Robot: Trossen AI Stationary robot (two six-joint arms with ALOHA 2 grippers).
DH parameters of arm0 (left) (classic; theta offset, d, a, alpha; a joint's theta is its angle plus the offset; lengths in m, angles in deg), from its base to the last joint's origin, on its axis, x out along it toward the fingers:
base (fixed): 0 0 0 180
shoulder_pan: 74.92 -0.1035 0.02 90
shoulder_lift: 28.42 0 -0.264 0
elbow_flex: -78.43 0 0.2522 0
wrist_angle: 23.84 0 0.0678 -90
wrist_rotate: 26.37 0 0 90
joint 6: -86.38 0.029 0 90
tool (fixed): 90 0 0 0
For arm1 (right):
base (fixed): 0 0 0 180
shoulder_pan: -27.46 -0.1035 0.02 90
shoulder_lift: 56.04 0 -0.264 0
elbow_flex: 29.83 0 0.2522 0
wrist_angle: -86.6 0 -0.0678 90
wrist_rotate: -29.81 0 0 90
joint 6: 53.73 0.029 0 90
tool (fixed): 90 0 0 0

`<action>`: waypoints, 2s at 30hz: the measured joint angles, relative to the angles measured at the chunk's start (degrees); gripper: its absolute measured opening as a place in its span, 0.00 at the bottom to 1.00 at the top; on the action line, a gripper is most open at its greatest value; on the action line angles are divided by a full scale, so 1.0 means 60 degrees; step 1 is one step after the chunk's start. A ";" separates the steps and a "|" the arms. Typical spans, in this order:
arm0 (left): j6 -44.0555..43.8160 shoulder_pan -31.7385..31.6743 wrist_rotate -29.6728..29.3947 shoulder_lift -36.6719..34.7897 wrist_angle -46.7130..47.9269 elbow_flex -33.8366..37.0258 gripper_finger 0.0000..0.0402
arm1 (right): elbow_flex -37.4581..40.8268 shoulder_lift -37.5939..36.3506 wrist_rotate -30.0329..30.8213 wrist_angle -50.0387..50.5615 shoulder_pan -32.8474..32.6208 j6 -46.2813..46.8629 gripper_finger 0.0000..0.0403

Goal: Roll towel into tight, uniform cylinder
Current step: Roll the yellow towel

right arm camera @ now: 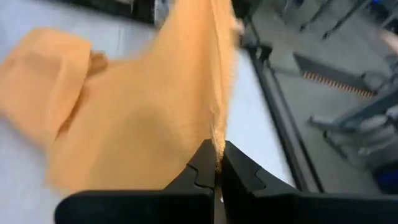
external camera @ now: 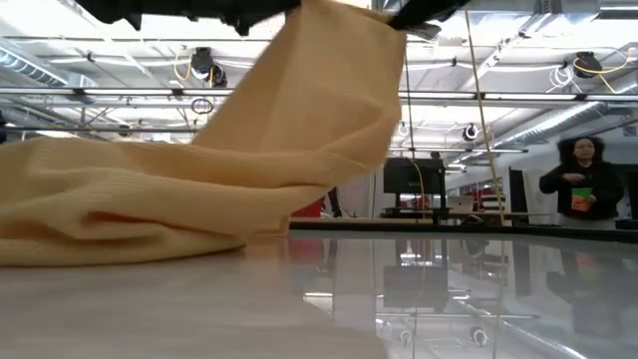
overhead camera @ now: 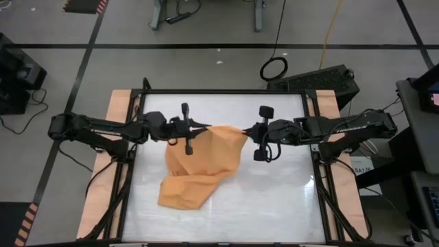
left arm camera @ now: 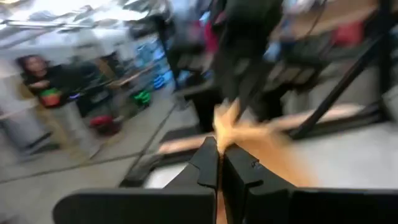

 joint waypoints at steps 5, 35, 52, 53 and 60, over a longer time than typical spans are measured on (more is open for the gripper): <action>-0.2089 0.0355 0.2183 0.0029 -0.0236 -0.0004 0.09 | 0.0006 -0.0007 -0.0013 0.1146 -0.0005 0.0418 0.00; -0.0574 -0.1783 -0.3453 0.3203 0.3261 -0.0004 0.41 | 0.0007 -0.1541 0.1514 -0.0163 -0.1654 -0.2949 0.00; -0.3036 -0.1993 -0.1003 0.4467 0.6036 -0.0022 0.38 | 0.0007 -0.1253 0.1472 0.1268 -0.1876 -0.0808 0.00; -0.2936 -0.1906 -0.1022 0.4467 0.6039 -0.0022 0.34 | 0.0007 -0.1220 0.1472 0.1272 -0.1876 -0.0813 0.00; -0.2845 -0.1658 -0.1281 0.4464 0.6066 -0.0017 0.03 | 0.0007 -0.0906 0.1472 0.1270 -0.1876 -0.0807 0.00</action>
